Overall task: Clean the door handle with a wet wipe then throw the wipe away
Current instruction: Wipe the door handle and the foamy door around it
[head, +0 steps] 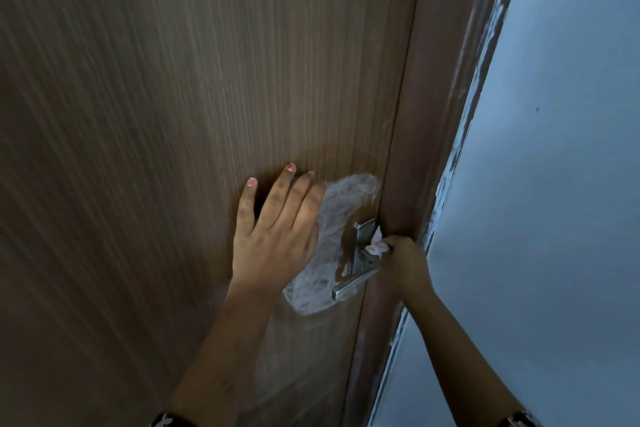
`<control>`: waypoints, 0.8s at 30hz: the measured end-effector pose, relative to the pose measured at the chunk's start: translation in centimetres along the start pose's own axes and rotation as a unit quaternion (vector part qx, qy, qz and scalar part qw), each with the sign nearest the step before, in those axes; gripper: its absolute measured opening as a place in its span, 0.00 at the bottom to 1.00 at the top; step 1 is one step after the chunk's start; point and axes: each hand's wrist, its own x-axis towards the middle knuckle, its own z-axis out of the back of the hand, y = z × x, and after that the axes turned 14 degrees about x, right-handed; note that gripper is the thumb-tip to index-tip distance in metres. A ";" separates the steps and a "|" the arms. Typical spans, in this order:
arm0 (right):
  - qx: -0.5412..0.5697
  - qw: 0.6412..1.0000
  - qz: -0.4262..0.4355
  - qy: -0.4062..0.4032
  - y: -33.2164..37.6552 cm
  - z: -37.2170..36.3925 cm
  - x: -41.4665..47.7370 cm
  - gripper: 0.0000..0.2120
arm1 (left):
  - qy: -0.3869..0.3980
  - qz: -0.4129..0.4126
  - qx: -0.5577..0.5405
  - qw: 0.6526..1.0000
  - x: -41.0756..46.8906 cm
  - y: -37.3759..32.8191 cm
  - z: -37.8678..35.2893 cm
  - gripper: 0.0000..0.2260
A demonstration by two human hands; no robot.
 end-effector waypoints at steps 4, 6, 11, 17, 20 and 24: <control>-0.062 0.996 -0.023 0.057 0.0 1.9 0.2 0.09 | 0.003 -0.002 -0.002 1.000 0.0 0.1 -0.1 0.18; -0.086 0.990 -0.042 0.104 -0.5 2.8 -0.1 0.10 | 0.003 -0.003 0.001 1.000 0.1 0.1 -0.1 0.18; -0.057 0.996 0.052 -0.049 -0.6 3.7 -1.6 0.11 | 0.004 0.000 -0.004 1.000 0.1 0.1 -0.1 0.18; -0.077 0.990 0.120 -0.021 0.2 -0.1 -2.6 0.08 | 0.006 0.003 -0.015 1.000 0.2 0.1 0.1 0.19; -0.116 0.984 0.135 -0.027 0.0 -1.1 -2.7 0.08 | 0.006 0.003 -0.019 1.000 0.2 0.2 0.1 0.18; -0.115 0.987 0.101 -0.040 -0.7 -0.6 -2.6 0.07 | 0.014 0.001 -0.023 1.000 0.1 0.1 0.0 0.18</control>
